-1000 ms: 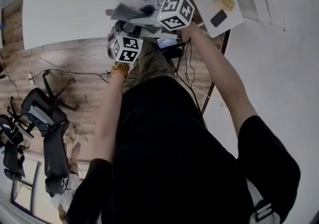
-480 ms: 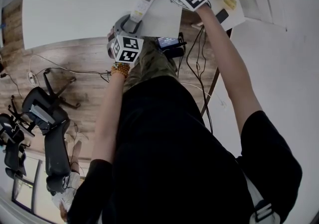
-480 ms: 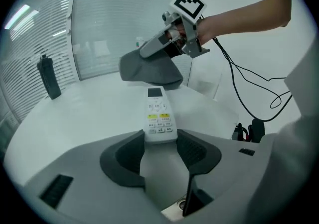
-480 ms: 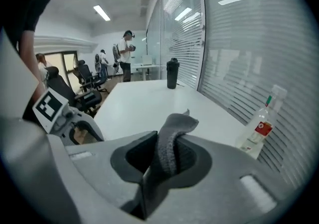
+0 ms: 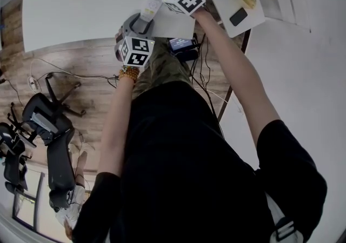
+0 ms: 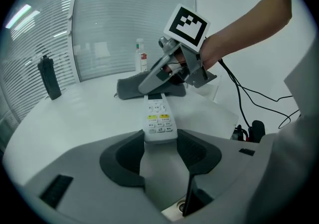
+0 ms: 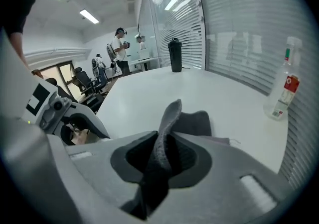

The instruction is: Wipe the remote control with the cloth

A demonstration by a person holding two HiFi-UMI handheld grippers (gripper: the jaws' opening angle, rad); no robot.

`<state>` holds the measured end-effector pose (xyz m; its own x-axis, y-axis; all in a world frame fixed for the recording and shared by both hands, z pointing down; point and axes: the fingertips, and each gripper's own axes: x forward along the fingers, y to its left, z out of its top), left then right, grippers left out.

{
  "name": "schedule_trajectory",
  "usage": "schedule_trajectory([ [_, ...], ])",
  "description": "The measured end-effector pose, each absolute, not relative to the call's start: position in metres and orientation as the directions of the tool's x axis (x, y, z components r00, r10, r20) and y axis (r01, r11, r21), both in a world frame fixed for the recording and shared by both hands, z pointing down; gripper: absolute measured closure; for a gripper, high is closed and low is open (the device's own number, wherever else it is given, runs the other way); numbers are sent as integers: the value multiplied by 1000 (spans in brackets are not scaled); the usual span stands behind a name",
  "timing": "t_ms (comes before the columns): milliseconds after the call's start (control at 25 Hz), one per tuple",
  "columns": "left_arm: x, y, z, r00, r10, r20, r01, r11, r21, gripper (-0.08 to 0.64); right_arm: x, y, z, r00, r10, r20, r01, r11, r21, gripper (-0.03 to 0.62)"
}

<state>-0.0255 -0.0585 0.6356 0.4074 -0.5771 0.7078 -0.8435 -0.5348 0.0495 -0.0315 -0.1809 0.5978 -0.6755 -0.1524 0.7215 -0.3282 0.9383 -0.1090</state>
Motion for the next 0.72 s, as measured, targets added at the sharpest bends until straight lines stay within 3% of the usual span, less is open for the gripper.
schedule_trajectory([
  [360, -24, -58, 636, 420, -573, 704, -842, -535, 67, 345, -45, -148, 601, -694, -54, 718, -272, 943, -192, 535],
  [720, -24, -58, 637, 417, -568, 710, -840, -539, 61, 345, -55, -130, 601, -692, -61, 719, -281, 941, -190, 538],
])
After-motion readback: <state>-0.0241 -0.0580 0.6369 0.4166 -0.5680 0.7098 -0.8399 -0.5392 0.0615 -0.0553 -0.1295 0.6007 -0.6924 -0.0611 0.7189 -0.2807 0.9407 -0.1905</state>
